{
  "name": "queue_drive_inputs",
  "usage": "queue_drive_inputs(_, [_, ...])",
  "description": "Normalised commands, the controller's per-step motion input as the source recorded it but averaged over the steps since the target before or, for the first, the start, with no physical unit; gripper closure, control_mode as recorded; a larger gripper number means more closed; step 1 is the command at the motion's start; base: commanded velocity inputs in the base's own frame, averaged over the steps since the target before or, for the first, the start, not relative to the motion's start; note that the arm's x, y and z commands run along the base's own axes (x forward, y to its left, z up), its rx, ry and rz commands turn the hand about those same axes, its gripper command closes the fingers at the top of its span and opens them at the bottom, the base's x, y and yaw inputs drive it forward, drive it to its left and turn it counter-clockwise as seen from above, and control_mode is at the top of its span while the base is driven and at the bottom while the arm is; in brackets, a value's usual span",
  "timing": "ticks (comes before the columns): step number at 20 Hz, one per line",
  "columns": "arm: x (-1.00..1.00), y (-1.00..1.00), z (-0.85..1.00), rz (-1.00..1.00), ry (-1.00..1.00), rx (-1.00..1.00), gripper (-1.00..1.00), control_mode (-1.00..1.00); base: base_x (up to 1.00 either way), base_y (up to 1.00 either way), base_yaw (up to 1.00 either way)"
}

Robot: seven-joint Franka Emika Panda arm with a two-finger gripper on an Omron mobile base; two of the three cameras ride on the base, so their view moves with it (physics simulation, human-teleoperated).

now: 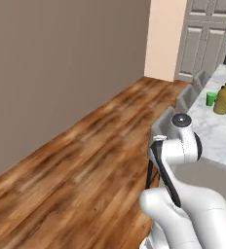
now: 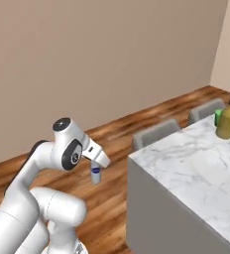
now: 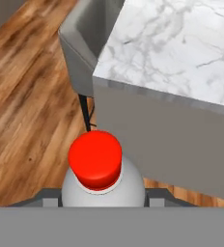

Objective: Place the drinks on the dining counter in a tight cluster.

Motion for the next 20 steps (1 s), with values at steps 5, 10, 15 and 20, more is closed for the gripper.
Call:
queue_drive_inputs(5, [0.0, 0.0, 0.0, 0.0, 0.0, 0.0, 1.0, 1.0, 0.46, 0.54, -0.31])
queue_drive_inputs(10, [0.0, 0.0, 0.0, 0.0, 0.0, 0.0, 1.0, 1.0, 0.47, 0.56, -0.29])
queue_drive_inputs(15, [0.0, 0.0, 0.0, 0.0, 0.0, 0.0, 1.0, 1.0, 0.55, 0.38, -0.53])
queue_drive_inputs(20, [0.0, 0.0, 0.0, 0.0, 0.0, 0.0, 1.0, 1.0, 0.56, 0.38, -0.51])
